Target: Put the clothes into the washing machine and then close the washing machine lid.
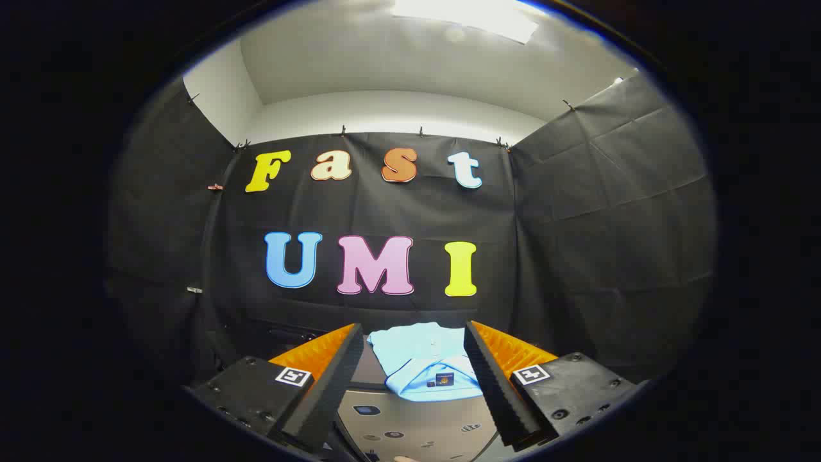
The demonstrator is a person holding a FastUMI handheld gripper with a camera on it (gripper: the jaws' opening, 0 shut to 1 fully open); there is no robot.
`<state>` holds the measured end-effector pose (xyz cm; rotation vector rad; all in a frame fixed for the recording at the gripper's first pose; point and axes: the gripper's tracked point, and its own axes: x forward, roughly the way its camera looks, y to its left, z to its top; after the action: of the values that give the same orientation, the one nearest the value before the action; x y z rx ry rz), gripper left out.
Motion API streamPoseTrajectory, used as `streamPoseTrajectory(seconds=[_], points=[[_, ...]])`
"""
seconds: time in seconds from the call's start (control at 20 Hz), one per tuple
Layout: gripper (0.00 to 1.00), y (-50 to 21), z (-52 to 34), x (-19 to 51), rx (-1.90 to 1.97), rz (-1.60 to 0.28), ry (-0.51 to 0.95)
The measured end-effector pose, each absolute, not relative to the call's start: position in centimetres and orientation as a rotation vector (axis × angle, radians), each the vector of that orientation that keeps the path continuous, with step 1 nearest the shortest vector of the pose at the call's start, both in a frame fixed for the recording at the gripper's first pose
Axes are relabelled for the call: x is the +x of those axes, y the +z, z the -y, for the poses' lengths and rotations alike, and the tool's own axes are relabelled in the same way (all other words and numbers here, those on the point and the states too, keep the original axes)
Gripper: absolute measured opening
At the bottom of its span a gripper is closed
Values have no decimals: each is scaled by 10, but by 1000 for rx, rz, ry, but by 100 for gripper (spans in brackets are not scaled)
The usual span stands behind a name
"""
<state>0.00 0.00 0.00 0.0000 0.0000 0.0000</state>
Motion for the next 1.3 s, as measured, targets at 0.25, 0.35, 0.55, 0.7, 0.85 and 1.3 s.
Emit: streamPoseTrajectory(seconds=[0.25, 0.35, 0.55, 0.7, 0.85, 1.3], points=[[98, -1, -1, 1, -4, -4, 0], [98, 0, -2, 2, -6, -3, -1], [98, 1, -2, 3, -8, 5, -4], [98, 1, -2, 3, -8, 3, -6], [98, -1, -2, 4, -9, 0, -6], [98, -6, 0, 13, -21, -15, -11]])
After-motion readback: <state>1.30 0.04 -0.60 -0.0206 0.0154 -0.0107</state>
